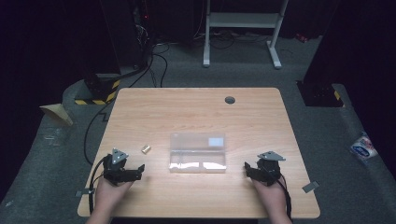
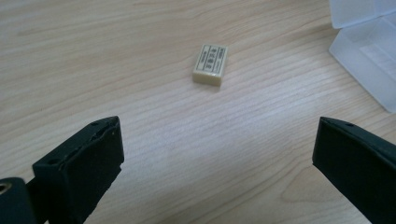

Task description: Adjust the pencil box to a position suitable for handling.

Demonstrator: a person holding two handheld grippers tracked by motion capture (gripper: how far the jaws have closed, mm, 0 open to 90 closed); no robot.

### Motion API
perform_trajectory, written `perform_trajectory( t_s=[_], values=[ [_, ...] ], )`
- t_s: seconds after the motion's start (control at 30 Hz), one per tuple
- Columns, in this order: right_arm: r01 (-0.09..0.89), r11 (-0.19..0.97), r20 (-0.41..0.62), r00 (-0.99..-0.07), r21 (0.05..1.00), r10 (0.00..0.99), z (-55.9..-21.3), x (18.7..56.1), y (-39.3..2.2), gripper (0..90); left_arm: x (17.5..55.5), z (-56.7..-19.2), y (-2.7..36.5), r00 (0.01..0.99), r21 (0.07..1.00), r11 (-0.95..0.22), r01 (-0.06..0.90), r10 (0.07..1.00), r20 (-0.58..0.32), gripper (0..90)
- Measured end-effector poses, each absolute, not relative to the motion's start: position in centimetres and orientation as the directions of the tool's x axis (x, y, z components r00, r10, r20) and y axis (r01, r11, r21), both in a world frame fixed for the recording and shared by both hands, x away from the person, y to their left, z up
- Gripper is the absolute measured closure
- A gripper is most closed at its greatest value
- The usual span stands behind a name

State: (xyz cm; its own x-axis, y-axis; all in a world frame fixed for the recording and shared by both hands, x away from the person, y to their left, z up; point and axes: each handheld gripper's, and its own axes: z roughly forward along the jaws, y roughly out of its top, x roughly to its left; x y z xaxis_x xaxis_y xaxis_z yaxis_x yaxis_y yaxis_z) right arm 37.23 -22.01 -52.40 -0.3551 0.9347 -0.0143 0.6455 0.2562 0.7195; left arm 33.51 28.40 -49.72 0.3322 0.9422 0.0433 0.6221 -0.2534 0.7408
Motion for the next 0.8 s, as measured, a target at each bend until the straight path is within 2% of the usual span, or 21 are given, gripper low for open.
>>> perform_trajectory(
  t_s=[0.8],
  values=[
    [0.643, 0.26, -0.014, -0.361, 0.72, 0.933, -52.4, 37.2, -22.0, 25.1, 36.2, -49.1, 26.7, 0.36, 0.729, -0.274, 0.627, 0.932, 0.04, 6.7]
  ],
)
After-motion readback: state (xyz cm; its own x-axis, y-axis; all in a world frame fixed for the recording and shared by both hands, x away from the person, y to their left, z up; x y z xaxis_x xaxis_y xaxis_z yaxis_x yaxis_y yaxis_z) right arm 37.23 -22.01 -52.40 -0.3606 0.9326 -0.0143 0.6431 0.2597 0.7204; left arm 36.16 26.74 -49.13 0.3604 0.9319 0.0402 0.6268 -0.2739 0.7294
